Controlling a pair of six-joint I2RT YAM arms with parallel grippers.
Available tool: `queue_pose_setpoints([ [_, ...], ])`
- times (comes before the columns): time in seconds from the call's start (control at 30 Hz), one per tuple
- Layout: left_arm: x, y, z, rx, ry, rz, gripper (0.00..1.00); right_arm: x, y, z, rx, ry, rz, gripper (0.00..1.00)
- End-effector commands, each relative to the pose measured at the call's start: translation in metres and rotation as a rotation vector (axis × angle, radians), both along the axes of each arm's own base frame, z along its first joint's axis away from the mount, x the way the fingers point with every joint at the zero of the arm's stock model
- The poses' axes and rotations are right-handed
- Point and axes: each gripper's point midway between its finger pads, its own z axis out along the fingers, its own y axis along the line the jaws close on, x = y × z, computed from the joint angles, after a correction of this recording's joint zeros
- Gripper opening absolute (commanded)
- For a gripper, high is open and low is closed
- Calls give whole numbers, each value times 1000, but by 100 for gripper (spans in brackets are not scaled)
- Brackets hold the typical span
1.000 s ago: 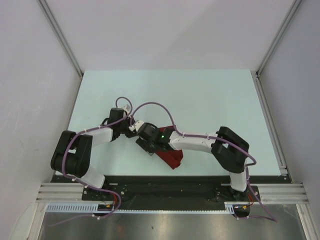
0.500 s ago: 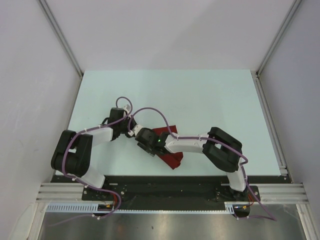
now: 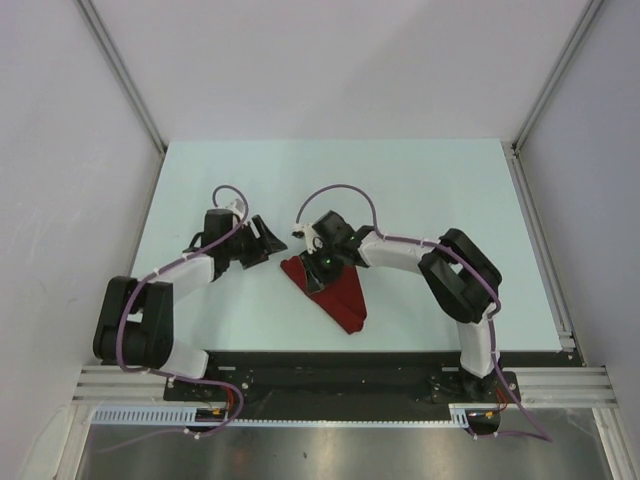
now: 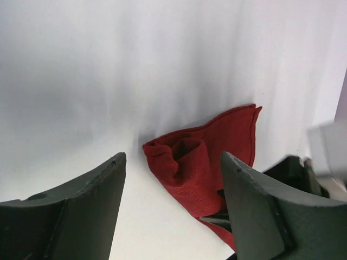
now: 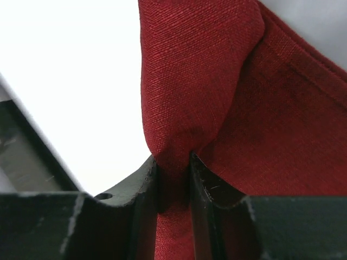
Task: Fold the napkin, place the utensils inside, and roll it up
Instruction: Roll the napkin with the utensil
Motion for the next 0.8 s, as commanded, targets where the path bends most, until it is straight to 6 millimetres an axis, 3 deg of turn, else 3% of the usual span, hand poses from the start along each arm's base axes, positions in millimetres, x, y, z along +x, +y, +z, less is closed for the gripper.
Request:
queue_pose_setpoints([
  [0.0,0,2,14,-3,-77,2,75,-34,6,14,168,347,92,28],
  [0.17,-6,-9,10,-36,-90,-51,75,-15,-1,5,195,427,65,28],
  [0.5,-9,-39,-8,-59,-40,-146,74,-3,-12,-6,247,525,68,34],
  [0.57,-11,-45,-10,-62,-38,-166,72,2,-12,1,261,515,65,43],
  [0.77,-15,-52,-15,-78,-13,-166,54,31,-23,36,250,376,31,62],
])
